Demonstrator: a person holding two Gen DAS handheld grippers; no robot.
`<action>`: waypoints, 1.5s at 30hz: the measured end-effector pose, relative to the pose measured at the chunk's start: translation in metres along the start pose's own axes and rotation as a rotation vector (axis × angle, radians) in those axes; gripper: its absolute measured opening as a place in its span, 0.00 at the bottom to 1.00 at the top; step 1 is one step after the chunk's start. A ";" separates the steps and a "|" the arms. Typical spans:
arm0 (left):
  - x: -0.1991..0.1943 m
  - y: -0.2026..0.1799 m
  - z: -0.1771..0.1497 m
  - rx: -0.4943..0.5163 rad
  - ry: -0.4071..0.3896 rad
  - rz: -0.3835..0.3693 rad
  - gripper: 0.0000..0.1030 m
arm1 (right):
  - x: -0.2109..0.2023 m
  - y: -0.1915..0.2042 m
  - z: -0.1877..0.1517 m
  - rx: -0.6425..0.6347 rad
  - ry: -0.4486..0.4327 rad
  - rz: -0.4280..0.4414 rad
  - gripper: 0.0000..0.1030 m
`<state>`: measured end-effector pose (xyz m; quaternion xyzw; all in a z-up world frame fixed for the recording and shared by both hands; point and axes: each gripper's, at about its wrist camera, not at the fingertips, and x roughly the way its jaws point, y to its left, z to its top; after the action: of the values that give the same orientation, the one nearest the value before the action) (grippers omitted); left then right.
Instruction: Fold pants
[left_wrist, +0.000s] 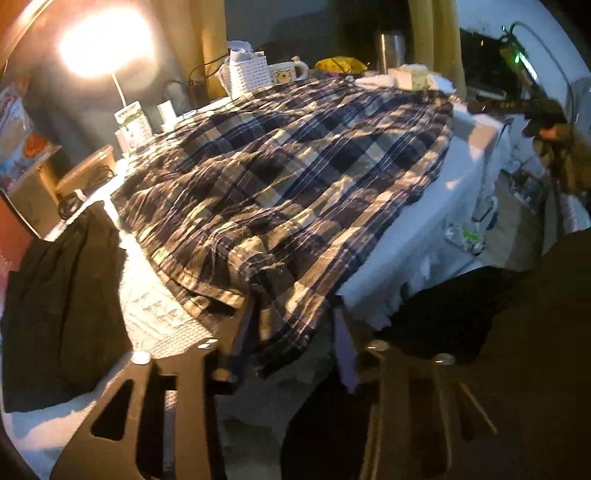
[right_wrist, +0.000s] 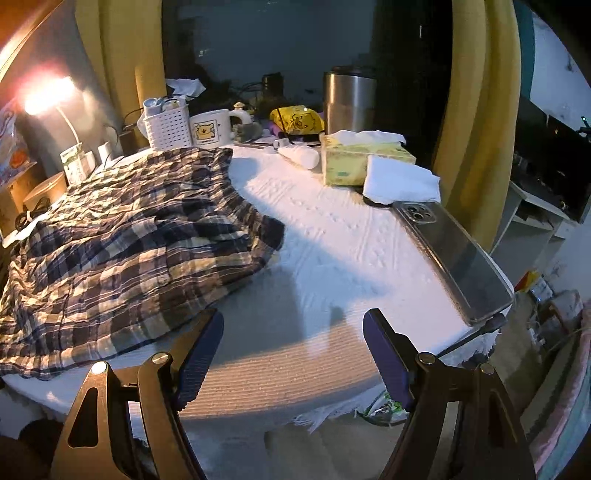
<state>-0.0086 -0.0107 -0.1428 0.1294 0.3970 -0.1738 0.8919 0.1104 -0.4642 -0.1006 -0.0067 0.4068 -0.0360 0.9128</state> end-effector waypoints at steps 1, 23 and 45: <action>-0.001 0.001 0.000 -0.005 0.000 -0.011 0.27 | 0.000 -0.001 0.000 0.002 -0.001 -0.001 0.77; -0.022 0.069 0.017 -0.224 -0.047 0.076 0.02 | 0.025 0.016 0.002 -0.263 0.006 -0.086 0.86; 0.014 0.055 0.016 -0.217 0.031 0.029 0.03 | 0.053 0.078 0.026 -0.433 -0.085 0.078 0.14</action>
<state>0.0332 0.0308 -0.1377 0.0407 0.4255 -0.1149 0.8967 0.1700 -0.3902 -0.1256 -0.1882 0.3662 0.0880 0.9070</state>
